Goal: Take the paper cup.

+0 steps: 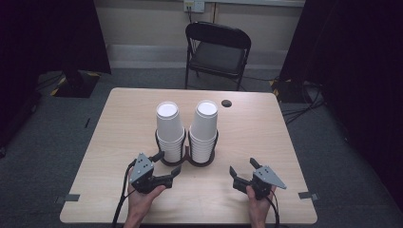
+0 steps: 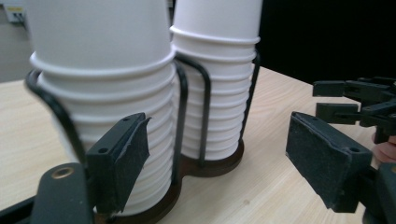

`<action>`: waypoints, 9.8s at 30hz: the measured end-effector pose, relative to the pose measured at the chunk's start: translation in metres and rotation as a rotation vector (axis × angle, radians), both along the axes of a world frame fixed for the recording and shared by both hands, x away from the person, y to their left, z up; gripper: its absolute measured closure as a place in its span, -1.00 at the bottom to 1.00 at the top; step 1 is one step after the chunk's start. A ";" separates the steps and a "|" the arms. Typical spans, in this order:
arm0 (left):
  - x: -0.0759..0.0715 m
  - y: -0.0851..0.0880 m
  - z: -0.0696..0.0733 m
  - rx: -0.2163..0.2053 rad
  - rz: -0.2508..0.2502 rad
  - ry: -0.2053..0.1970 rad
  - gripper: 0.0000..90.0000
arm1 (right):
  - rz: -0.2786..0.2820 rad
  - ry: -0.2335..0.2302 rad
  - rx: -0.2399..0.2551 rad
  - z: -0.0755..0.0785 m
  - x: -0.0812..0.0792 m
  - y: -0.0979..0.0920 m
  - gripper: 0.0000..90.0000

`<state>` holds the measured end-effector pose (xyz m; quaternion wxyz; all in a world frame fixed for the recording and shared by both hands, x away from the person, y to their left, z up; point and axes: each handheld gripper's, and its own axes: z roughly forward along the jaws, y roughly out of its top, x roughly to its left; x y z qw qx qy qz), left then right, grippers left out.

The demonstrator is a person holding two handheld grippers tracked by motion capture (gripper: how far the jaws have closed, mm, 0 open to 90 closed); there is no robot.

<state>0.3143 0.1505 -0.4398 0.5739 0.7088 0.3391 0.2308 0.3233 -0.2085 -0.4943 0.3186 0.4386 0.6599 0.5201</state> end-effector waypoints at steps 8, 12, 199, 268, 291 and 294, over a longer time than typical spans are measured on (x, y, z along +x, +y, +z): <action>0.004 -0.010 0.015 -0.001 -0.054 -0.022 -0.42 | 0.000 0.006 -0.002 0.000 0.001 0.000 -0.71; 0.010 -0.016 0.017 -0.003 -0.073 -0.023 -0.43 | -0.008 0.012 0.010 0.000 0.001 -0.001 -0.70; 0.090 -0.052 0.169 -0.115 -0.104 -0.051 -0.51 | 0.014 0.042 -0.011 0.000 0.004 0.001 -0.65; 0.043 -0.028 0.029 -0.300 -0.200 0.281 -0.50 | 0.303 -0.092 0.018 0.007 -0.023 0.068 -0.30; 0.037 -0.040 0.020 -0.375 -0.301 0.391 -0.50 | 0.348 -0.241 -0.001 0.007 -0.016 0.079 0.11; 0.036 -0.041 0.019 -0.390 -0.314 0.402 -0.51 | 0.346 -0.277 0.010 0.008 -0.016 0.079 0.22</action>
